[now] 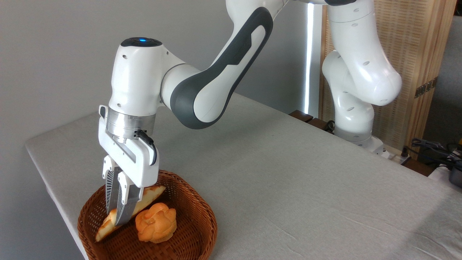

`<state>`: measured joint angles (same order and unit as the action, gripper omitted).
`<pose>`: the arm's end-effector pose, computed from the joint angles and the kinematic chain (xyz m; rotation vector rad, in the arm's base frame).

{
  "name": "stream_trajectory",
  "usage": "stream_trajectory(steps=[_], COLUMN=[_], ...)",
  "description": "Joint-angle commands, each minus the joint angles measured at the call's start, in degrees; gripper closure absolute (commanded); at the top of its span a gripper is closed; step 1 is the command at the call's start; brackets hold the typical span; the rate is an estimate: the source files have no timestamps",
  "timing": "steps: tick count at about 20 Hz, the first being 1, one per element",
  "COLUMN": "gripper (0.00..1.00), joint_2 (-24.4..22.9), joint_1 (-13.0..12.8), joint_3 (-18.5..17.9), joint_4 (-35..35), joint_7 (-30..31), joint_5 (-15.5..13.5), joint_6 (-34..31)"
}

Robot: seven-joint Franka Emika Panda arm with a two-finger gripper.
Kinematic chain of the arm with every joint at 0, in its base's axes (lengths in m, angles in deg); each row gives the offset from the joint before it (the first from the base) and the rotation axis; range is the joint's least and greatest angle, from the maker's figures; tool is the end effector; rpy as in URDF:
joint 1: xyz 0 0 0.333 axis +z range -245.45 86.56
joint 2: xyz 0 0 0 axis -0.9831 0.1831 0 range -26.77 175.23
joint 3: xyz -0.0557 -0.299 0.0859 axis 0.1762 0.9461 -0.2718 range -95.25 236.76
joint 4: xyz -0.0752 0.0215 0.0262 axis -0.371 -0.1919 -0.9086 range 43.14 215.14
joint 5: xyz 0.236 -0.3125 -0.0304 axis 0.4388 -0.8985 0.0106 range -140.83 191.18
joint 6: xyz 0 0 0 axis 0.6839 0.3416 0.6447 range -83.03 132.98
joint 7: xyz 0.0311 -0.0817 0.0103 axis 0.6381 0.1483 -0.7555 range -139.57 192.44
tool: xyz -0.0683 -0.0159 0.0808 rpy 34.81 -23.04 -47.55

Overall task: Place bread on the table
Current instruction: 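Close the gripper around the long bread roll in the basket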

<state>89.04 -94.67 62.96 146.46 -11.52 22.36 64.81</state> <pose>0.6479 -0.0898 0.4241 -2.7477 1.1116 -0.6309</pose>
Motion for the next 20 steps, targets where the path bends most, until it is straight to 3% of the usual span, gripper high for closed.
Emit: stream_trajectory(steps=[1, 8, 15, 17, 20], gripper=[0.71, 0.69, 0.71, 0.8, 0.85], joint_2=[0.31, -0.66, -2.59, -2.59, -2.59], joint_1=[0.11, 0.02, 0.02, 0.02, 0.02], joint_3=[0.15, 0.24, 0.15, 0.15, 0.15], joint_4=[-0.18, -0.18, -0.18, -0.1, -0.1], joint_7=[-0.54, 0.69, 0.25, -0.01, -0.1], joint_5=[0.7, -1.05, -1.06, -1.06, -1.06], joint_6=[0.91, 0.38, -2.61, -3.05, -3.31])
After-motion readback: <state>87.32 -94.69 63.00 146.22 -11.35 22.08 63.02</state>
